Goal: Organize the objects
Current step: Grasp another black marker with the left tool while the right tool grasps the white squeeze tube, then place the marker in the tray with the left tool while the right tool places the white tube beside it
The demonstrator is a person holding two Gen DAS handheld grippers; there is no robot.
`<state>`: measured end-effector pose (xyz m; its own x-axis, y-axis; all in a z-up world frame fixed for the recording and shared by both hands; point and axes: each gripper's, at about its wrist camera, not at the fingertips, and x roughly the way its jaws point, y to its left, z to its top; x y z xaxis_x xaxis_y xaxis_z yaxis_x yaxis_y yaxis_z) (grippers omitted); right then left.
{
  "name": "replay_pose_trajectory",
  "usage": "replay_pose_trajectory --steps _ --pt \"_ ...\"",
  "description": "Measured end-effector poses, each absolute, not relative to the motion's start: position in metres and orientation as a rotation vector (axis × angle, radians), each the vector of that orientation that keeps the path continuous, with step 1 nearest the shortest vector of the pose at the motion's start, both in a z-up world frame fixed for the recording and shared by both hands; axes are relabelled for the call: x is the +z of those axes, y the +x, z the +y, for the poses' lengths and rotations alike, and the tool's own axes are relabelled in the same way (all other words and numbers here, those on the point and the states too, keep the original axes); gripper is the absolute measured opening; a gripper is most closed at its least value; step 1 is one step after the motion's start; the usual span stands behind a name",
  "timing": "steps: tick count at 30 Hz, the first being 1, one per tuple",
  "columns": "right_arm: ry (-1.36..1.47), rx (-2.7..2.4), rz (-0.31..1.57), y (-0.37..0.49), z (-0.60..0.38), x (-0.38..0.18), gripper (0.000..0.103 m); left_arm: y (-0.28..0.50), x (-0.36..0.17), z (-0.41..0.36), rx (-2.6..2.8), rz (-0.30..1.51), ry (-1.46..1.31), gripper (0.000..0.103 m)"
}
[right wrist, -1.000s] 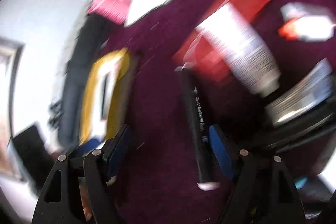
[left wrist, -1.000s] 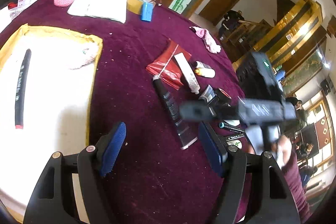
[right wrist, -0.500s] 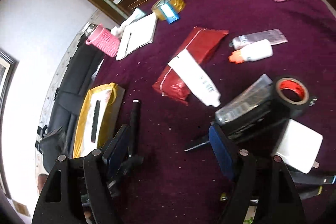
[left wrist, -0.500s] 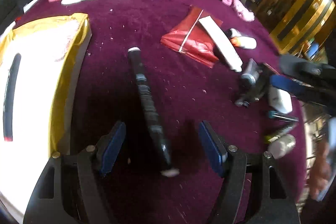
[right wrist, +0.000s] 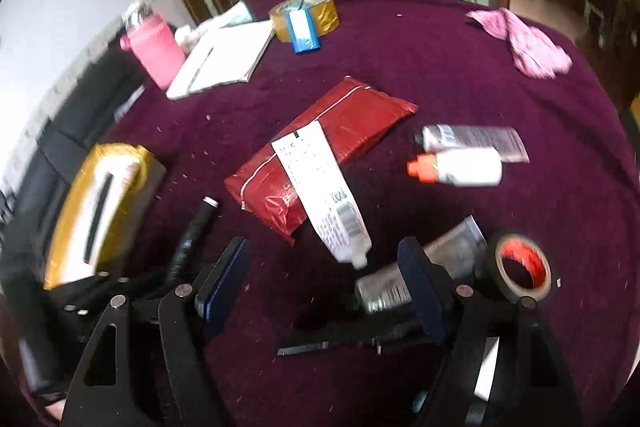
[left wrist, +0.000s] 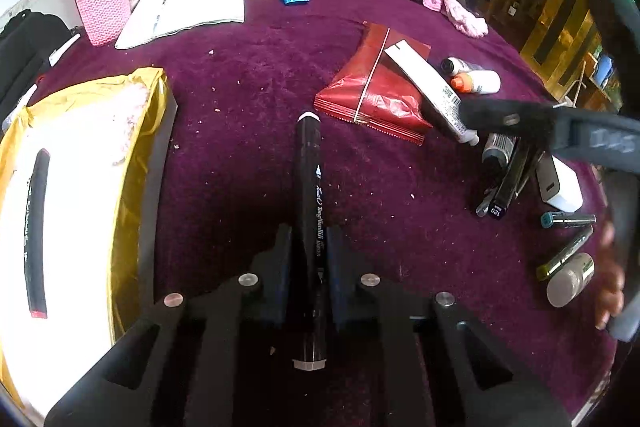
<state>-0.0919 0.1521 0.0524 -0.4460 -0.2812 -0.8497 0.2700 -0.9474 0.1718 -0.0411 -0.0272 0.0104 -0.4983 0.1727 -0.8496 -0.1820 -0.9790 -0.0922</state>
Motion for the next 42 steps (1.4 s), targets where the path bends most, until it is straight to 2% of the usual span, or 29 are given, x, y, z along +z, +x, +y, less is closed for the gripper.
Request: replay_pose_trajectory --steps 4,5,6,7,11,23,31,37,42 --pt "1.46 -2.427 0.156 -0.106 0.132 0.037 0.068 -0.042 0.01 -0.028 2.546 -0.027 -1.425 0.013" --pt "1.469 -2.423 0.179 -0.109 0.129 0.033 0.054 -0.041 0.011 -0.029 2.542 -0.031 -1.426 0.013" --pt "1.481 -2.4 0.184 -0.111 0.126 0.029 0.047 -0.041 0.011 -0.03 2.537 -0.037 -1.424 0.013" --pt "1.49 -2.373 0.164 -0.113 0.124 0.025 0.026 -0.041 0.011 -0.031 2.532 -0.048 -1.421 0.013" --pt "1.496 -2.371 0.103 -0.109 0.127 0.025 0.025 -0.038 0.012 -0.039 2.495 -0.142 -1.418 0.013" --pt "1.433 -2.234 -0.458 -0.078 0.164 0.055 0.025 -0.005 0.05 -0.075 2.479 -0.323 -1.315 0.014" --pt "1.359 -2.146 -0.486 -0.056 0.112 0.087 0.025 -0.009 0.078 -0.152 2.633 -0.362 -1.313 0.014" --pt "1.388 -2.027 -0.457 -0.052 0.039 0.084 0.026 -0.032 0.064 -0.199 2.715 -0.348 -1.403 0.014" --pt "1.435 -1.941 -0.446 -0.056 -0.019 0.072 0.026 -0.034 0.055 -0.231 2.707 -0.426 -1.435 0.014"
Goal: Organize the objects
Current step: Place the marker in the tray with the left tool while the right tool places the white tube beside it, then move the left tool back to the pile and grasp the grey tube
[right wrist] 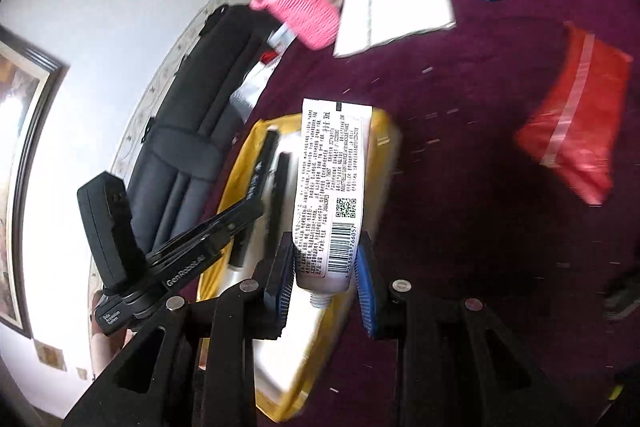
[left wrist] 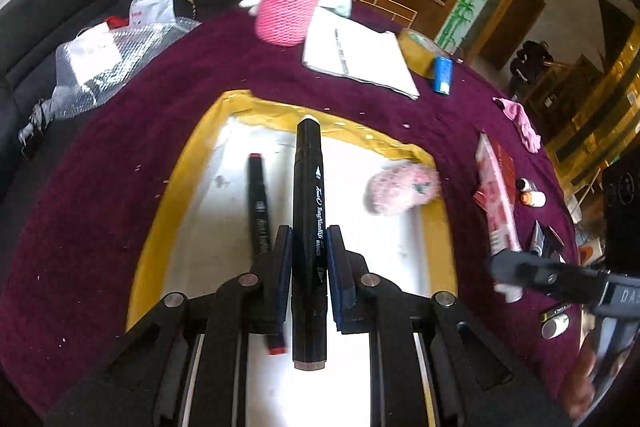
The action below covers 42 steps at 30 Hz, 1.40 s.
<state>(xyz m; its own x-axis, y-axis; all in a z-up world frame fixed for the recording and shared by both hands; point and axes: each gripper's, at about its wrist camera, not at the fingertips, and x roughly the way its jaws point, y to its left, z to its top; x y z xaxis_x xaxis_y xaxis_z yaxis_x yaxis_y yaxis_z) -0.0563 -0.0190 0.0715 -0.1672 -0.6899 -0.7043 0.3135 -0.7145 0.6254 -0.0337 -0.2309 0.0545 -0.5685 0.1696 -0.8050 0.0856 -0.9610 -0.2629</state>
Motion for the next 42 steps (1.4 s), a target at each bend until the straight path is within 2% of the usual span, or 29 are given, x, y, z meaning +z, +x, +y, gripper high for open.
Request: replay_pose_trajectory --steps 9,21,31,33,35,39,42 --pt "1.529 -1.911 -0.338 -0.081 -0.099 0.036 0.026 -0.041 0.038 -0.261 2.652 -0.527 -1.487 0.014" --pt "1.512 -2.04 -0.284 -0.091 -0.095 0.034 0.026 -0.071 0.016 -0.246 2.498 -0.664 -1.539 0.014" --pt "1.51 -2.091 -0.222 -0.086 -0.093 0.038 0.026 -0.066 0.016 -0.251 2.504 -0.738 -1.521 0.015" --pt "1.509 -2.083 -0.213 -0.084 -0.093 0.038 0.027 -0.063 0.022 -0.254 2.514 -0.759 -1.504 0.017" --pt "1.513 -2.077 -0.234 -0.084 -0.092 0.039 0.032 -0.061 0.027 -0.256 2.545 -0.744 -1.497 0.022" --pt "1.496 -2.077 -0.274 -0.083 -0.084 0.044 0.046 -0.056 0.032 -0.266 2.551 -0.818 -1.501 0.044" --pt "1.456 -2.099 -0.308 -0.08 -0.076 0.054 0.05 -0.049 0.039 -0.266 2.553 -0.833 -1.47 0.045"
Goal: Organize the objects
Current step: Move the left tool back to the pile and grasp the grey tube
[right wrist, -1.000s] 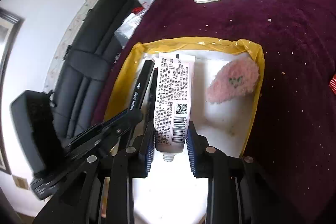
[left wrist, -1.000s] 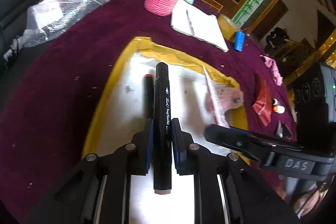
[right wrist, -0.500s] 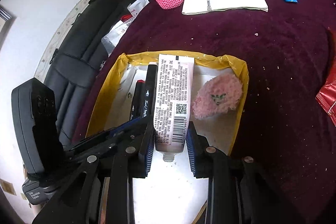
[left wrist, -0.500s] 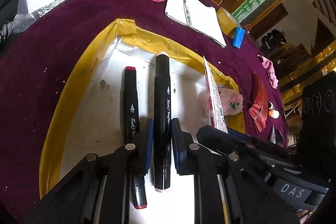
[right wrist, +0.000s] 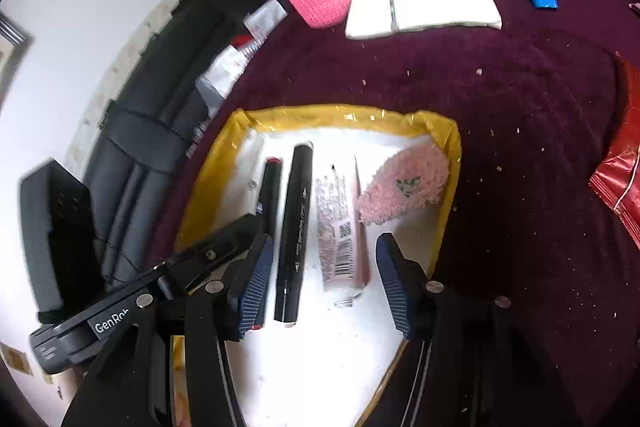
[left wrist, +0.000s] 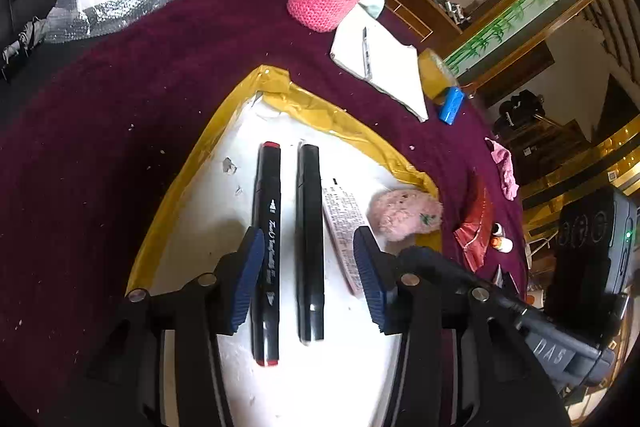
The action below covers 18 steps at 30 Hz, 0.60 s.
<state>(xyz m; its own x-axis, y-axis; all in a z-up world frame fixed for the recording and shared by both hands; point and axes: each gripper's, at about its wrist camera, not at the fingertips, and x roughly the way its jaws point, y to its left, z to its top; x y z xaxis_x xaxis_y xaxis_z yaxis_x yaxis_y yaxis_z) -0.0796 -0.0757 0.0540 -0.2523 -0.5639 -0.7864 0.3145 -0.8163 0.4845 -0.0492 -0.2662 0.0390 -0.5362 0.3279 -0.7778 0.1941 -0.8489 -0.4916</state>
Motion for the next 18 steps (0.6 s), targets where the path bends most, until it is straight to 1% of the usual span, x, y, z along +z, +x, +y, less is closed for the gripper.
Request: replay_pose_trajectory --steps 3,5,7,10,12,15,18 --pt "1.403 -2.14 -0.3 -0.072 -0.063 0.07 0.052 -0.038 0.053 -0.258 2.562 -0.811 -1.424 0.046" --pt "1.363 -2.169 -0.296 -0.064 -0.05 0.081 0.057 -0.031 0.061 -0.251 2.554 -0.81 -1.401 0.049" --pt "1.32 -2.209 -0.295 -0.054 -0.033 0.09 0.06 -0.019 0.071 -0.239 2.533 -0.804 -1.373 0.057" --pt "1.267 -2.263 -0.303 -0.039 0.001 0.099 0.06 0.001 0.082 -0.213 2.464 -0.781 -1.329 0.066" --pt "1.235 -2.326 -0.303 -0.026 0.03 0.1 0.06 0.013 0.085 -0.195 2.422 -0.761 -1.308 0.069" --pt "1.209 -2.429 -0.309 -0.008 0.076 0.1 0.06 0.026 0.083 -0.157 2.358 -0.702 -1.304 0.07" --pt "1.219 -2.487 -0.39 0.001 0.125 0.093 0.06 0.031 0.075 -0.121 2.315 -0.609 -1.334 0.07"
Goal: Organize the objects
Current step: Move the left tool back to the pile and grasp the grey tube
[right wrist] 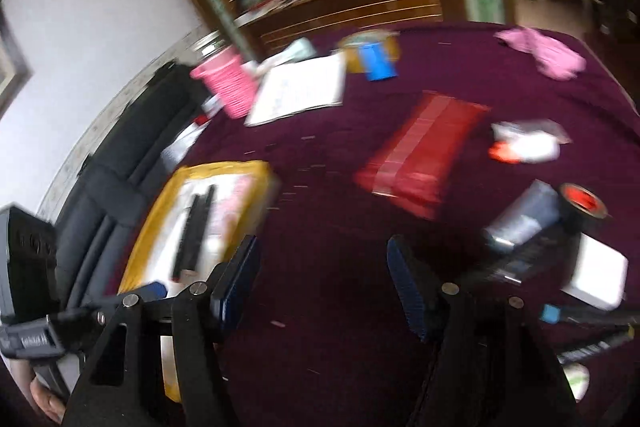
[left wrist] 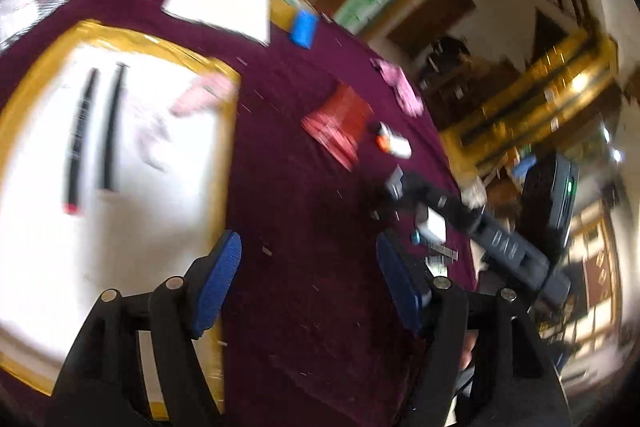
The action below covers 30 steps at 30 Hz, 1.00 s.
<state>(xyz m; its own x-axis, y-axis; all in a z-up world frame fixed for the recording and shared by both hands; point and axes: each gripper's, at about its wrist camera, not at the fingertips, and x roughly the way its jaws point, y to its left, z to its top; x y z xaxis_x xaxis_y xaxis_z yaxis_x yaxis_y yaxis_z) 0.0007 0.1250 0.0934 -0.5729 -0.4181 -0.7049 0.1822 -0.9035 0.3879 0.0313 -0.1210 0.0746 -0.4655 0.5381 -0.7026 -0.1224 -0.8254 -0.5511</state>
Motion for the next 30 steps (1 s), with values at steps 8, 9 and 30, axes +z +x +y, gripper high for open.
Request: replay_pose_trajectory --steps 8,9,30 --pt "1.215 -2.667 -0.533 0.008 0.239 0.08 0.06 0.034 0.051 -0.059 2.295 -0.445 -1.445 0.07" --pt "1.209 -2.687 -0.55 0.006 0.25 0.08 0.06 0.035 0.051 -0.052 2.303 -0.421 -1.444 0.07" --pt "0.93 -2.718 -0.926 0.005 0.345 0.072 0.073 -0.054 0.042 0.118 2.272 0.152 -1.304 0.069"
